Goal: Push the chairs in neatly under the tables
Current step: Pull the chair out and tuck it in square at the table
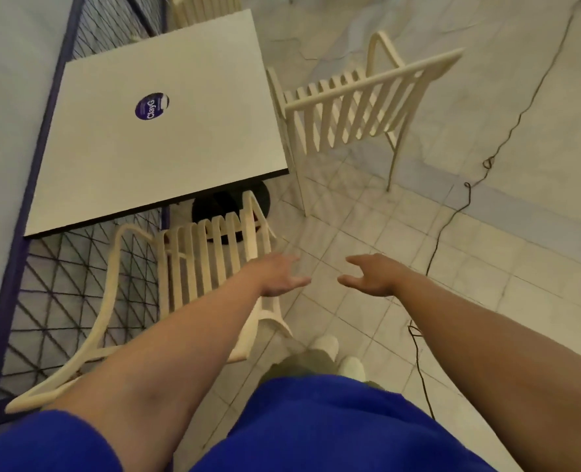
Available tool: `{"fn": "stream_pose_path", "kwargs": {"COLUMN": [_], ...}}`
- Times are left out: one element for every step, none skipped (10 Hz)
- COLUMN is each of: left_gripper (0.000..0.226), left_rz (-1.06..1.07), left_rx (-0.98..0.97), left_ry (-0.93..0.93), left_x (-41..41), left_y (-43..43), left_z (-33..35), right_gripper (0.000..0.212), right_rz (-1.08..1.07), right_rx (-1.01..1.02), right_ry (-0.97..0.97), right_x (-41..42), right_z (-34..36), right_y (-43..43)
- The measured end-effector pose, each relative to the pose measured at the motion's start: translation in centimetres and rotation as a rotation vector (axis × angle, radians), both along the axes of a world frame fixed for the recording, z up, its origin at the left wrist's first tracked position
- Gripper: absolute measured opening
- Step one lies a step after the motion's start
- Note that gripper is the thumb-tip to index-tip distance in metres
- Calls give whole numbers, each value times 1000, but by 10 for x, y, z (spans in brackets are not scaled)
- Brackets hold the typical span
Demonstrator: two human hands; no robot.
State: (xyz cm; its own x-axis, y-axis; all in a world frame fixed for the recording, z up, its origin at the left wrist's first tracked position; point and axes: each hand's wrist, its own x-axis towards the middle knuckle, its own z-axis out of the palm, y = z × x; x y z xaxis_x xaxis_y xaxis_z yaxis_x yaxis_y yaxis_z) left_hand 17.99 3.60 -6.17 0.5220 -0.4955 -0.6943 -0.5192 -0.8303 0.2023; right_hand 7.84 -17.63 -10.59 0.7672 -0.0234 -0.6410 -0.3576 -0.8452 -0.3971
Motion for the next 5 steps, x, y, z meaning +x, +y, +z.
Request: {"fn": "stream_pose_path", "kwargs": {"left_gripper": [80, 81, 82, 81, 81], "left_rz": [-62, -105, -156, -160, -154], "left_rx": [-13, -28, -58, -92, -98], "left_ry": [2, 8, 10, -5, -14], "left_x": [15, 38, 68, 105, 143], "left_y": [-47, -91, -134, -174, -202], "left_z": [-4, -8, -14, -17, -16], "right_gripper": [82, 82, 82, 82, 83], "right_rz": [-52, -88, -114, -132, -146], "right_rx": [-23, -41, -65, -90, -88], "right_ry": [-9, -4, -21, -21, -17], "right_x": [2, 13, 37, 71, 109], "right_z": [2, 2, -1, -3, 1], "right_y": [-40, -79, -119, -156, -185]}}
